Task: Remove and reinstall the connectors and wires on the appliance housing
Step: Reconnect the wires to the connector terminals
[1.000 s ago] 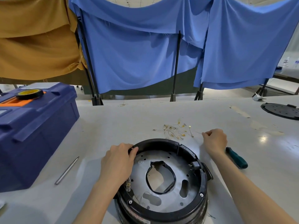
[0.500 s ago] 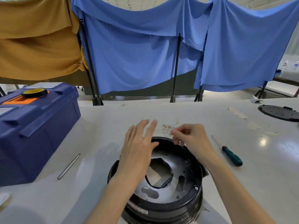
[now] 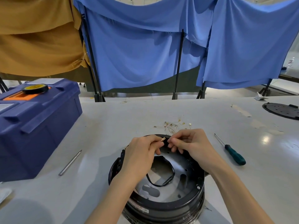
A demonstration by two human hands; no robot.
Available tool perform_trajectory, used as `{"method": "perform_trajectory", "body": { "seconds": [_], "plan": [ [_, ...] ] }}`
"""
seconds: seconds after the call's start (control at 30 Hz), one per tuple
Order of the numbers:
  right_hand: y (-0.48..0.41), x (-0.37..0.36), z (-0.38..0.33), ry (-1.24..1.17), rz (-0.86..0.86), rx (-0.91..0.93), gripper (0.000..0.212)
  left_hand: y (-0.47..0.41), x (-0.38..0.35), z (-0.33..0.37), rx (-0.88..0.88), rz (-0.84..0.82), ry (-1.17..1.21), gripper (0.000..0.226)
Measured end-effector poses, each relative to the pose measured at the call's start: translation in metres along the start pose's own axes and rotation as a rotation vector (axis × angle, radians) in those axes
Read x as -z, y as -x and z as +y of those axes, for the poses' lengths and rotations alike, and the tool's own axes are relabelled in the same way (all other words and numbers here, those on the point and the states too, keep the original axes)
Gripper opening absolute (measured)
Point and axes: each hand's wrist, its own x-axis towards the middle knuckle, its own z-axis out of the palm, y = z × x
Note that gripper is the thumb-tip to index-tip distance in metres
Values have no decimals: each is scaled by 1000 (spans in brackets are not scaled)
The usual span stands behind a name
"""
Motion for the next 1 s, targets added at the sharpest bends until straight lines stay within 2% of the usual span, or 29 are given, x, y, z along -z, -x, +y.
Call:
{"method": "perform_trajectory", "body": {
  "seconds": [0.27, 0.4, 0.5, 0.57, 0.7, 0.93, 1.0],
  "plan": [
    [0, -4, 3, -37, 18, 15, 17, 0, 0, 0, -9, -17, 51, 8],
    [-4, 4, 6, -78, 223, 25, 18, 3, 0, 3, -11, -53, -89, 14],
    [-6, 17, 16, 43, 314, -7, 18, 4, -1, 7, -13, -150, -131, 15],
    [-7, 21, 25, 62, 304, -93, 17, 3, -5, 12, -35, -240, -171, 13],
    [-6, 16, 36, -52, 208, -250, 18, -1, -16, 26, -80, -362, -236, 14],
    [-3, 17, 37, -27, 160, -237, 38, -8, -36, 29, -104, -454, -215, 13],
    [-3, 16, 38, -36, 178, -236, 36, -7, -40, 26, -100, -447, -199, 14]
  ]
}}
